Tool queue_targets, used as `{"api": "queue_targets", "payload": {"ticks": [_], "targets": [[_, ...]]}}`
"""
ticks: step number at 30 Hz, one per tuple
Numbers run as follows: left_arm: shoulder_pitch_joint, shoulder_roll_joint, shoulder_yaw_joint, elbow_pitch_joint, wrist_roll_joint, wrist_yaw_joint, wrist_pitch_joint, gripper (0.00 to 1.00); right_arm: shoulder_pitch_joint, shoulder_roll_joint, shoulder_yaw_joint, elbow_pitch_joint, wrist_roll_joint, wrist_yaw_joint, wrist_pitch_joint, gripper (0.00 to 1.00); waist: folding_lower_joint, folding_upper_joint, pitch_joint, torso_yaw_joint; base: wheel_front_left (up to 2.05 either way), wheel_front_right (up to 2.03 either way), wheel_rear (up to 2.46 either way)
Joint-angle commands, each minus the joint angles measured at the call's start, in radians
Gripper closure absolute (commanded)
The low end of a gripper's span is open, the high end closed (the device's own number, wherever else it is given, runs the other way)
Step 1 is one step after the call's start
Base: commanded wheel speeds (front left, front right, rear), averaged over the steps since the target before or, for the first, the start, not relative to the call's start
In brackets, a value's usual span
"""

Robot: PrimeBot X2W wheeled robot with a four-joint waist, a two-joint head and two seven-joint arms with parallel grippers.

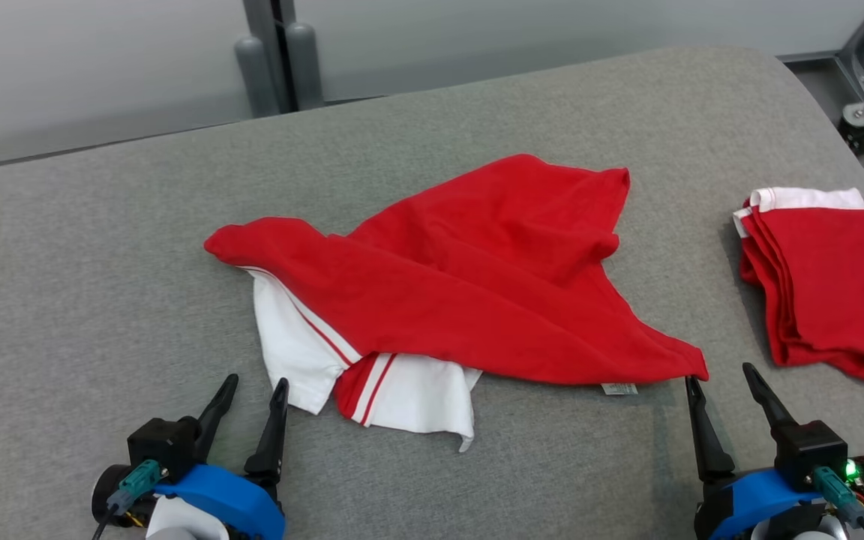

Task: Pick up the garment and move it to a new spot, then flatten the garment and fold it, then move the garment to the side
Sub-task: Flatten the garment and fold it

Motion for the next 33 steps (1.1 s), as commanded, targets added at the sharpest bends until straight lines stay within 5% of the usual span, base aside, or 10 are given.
{"api": "queue_targets", "payload": {"ticks": [1, 7, 9, 10, 18, 28, 29, 30, 31, 33], "targets": [[-0.016, 0.01, -0.011, 0.008, -0.013, -0.002, -0.002, 0.0, 0.001, -0.003, 0.007, -0.012, 0.007, 0.0, -0.004, 0.0, -0.0001, 0.0, 0.007, -0.009, 0.0, 0.0, 0.0], [-0.032, 0.031, -0.083, 0.025, -0.077, -0.002, 0.0, 0.02, 0.005, -0.003, 0.027, -0.028, 0.033, 0.0, -0.003, 0.0, -0.0001, 0.0, 0.035, -0.031, 0.0, 0.0, 0.0], [-0.044, 0.04, -0.102, 0.033, -0.093, -0.002, 0.001, 0.61, 0.003, -0.003, 0.033, -0.032, 0.042, 0.0, -0.003, 0.0, -0.0001, 0.0, 0.04, -0.032, 0.0, 0.0, 0.0], [-0.049, 0.044, -0.107, 0.034, -0.1, -0.002, 0.001, 1.0, 0.0, -0.003, 0.036, -0.034, 0.046, 0.0, -0.003, 0.0, -0.0001, 0.0, 0.042, -0.032, 0.0, 0.0, 0.0], [-0.057, 0.041, -0.024, -0.057, -0.057, -0.002, -0.001, 1.0, -0.004, -0.004, 0.042, -0.019, 0.063, 0.0, -0.003, 0.0, -0.0001, 0.0, 0.01, 0.033, 0.0, 0.0, 0.0], [0.035, -0.001, 0.124, -0.231, 0.258, 0.018, -0.001, 1.0, -0.012, -0.004, 0.038, 0.09, 0.082, 0.0, -0.003, 0.0, -0.0001, 0.0, -0.079, 0.159, 0.0, 0.0, 0.0], [0.055, -0.007, 0.125, -0.2, 0.268, 0.019, -0.001, 0.85, -0.014, -0.004, 0.04, 0.098, 0.083, 0.0, -0.003, 0.0, -0.0001, 0.0, -0.084, 0.162, 0.0, 0.0, 0.0], [0.068, -0.013, 0.124, -0.162, 0.274, 0.018, -0.001, 0.27, -0.016, -0.004, 0.044, 0.106, 0.086, 0.0, -0.003, 0.0, -0.0001, 0.0, -0.088, 0.162, 0.0, 0.0, 0.0], [0.074, -0.024, 0.125, -0.122, 0.267, 0.016, -0.001, 0.0, -0.02, -0.004, 0.049, 0.112, 0.09, 0.0, -0.003, 0.0, -0.0001, 0.0, -0.09, 0.16, 0.0, 0.0, 0.0], [0.079, -0.033, 0.137, -0.062, 0.267, 0.015, -0.002, 0.0, -0.022, -0.004, 0.056, 0.119, 0.096, 0.0, -0.003, 0.0, -0.0001, 0.0, -0.096, 0.154, 0.0, 0.0, 0.0]]}}
